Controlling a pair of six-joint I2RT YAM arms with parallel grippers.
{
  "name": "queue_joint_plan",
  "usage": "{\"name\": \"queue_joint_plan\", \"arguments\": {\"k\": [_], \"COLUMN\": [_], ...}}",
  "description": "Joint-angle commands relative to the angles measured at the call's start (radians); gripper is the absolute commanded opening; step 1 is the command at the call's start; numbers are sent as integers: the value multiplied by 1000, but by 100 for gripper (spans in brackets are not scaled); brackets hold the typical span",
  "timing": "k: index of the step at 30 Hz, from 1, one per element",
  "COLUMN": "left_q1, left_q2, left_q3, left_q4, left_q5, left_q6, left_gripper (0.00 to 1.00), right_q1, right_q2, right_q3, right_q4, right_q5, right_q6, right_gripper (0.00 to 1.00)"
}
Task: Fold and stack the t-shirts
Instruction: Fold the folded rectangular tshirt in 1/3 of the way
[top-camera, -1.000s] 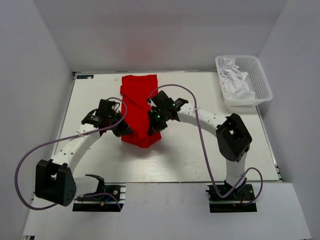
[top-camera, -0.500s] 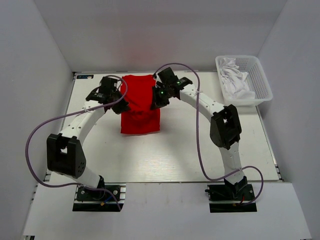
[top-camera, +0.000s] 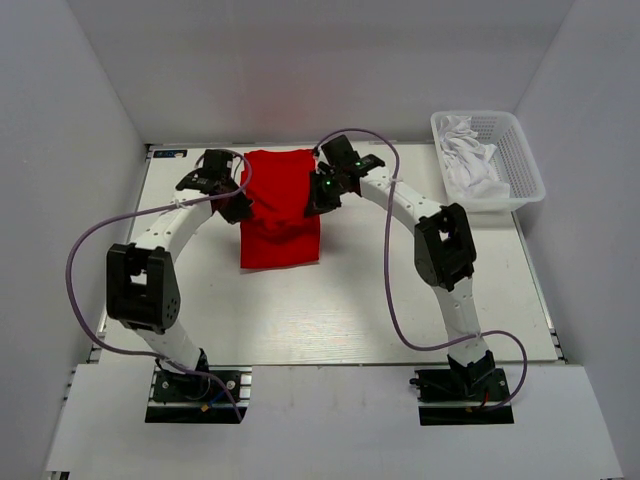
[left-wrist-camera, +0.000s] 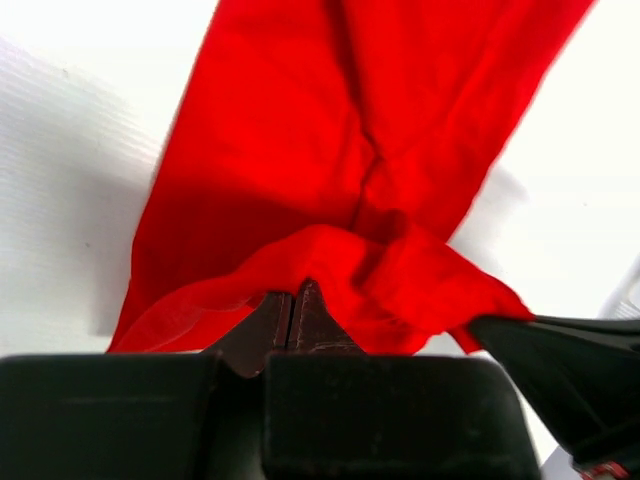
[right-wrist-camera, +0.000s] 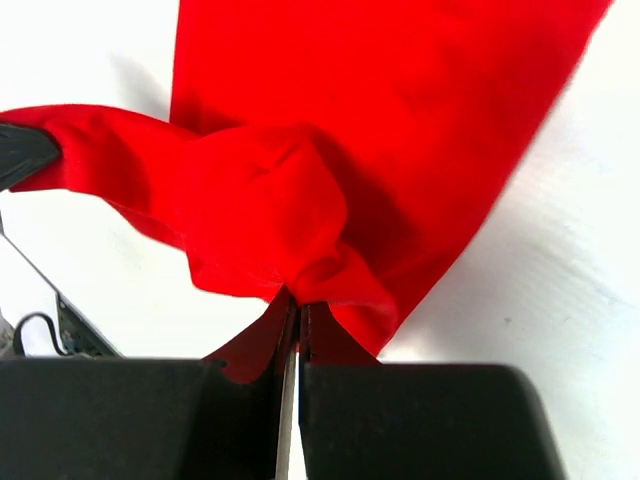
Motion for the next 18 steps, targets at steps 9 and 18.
{"name": "queue_joint_plan", "arguments": {"k": [9,18], "left_q1": [42,51], "left_q2": [97,188], "left_q3": [70,126], "left_q4": [82,160], "left_q5": [34,41], "left_q6": [11,11], "left_gripper": [0,38], "right_q1": [-41,-61], "right_q2": [71,158], "right_q3": [58,78], "right_q4": [96,291], "right_q5": [-25,-120], "right_q6": [48,126], "right_gripper": [0,26]}}
